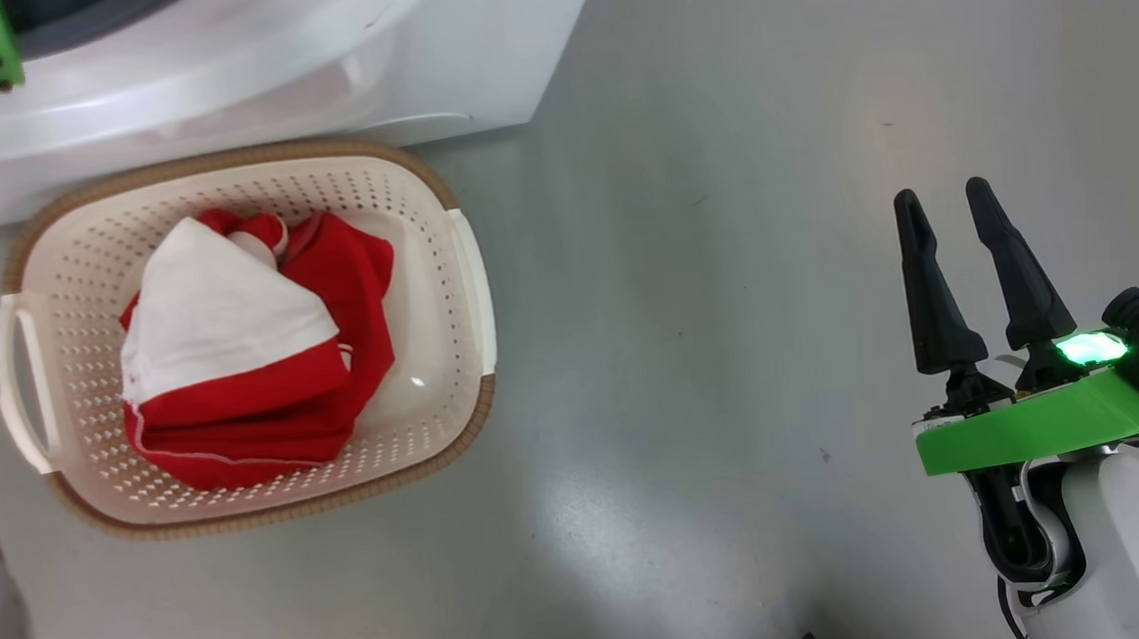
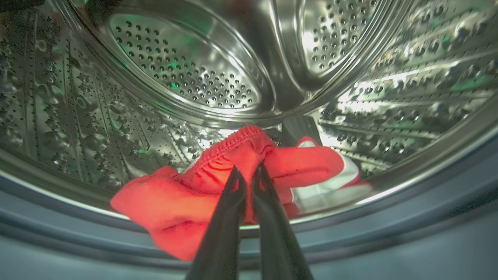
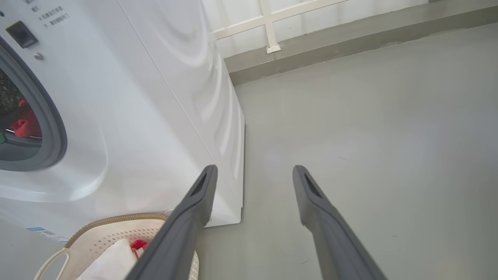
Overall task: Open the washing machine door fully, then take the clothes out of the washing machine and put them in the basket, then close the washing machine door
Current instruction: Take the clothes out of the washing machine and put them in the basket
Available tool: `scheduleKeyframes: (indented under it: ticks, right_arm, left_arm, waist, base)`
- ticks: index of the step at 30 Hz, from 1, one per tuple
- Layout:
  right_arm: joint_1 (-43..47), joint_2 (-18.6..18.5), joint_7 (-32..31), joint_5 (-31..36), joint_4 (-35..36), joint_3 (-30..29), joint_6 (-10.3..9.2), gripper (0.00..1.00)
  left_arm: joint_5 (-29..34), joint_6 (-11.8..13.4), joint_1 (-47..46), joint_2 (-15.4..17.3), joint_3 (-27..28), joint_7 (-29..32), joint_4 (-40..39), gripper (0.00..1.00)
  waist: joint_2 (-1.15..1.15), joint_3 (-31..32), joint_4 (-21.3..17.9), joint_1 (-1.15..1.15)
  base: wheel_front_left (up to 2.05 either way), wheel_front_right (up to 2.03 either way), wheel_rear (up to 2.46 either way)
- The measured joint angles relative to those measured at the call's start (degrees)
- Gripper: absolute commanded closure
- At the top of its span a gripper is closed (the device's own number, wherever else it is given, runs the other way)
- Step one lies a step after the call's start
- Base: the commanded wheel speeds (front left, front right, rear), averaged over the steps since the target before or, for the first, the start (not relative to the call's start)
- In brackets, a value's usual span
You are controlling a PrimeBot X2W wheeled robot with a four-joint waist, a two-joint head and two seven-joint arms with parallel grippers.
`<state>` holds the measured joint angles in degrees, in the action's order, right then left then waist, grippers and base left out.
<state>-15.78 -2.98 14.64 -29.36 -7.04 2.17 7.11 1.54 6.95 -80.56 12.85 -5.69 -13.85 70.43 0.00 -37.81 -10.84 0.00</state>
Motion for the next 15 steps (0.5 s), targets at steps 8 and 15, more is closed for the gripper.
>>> scheduleKeyframes:
  ticks: [8,15]
  right_arm:
    - [0.0,-0.3,0.0,0.0,0.1,-0.4,0.0,0.0]
    - [0.2,-1.0,0.0,0.1,0.5,-0.9,0.0,0.0]
  left_arm:
    - [-5.8,-1.5,11.9,-2.6,4.2,-0.6,-24.1,1.0]
    - [-6.4,-1.5,20.4,-5.0,6.4,-0.7,-39.5,1.0]
  waist:
    - [0.0,1.6,2.1,0.0]
    - [0.0,2.5,3.4,0.0]
  base:
    - [0.0,0.0,0.0]
    - [0.0,0.0,0.0]
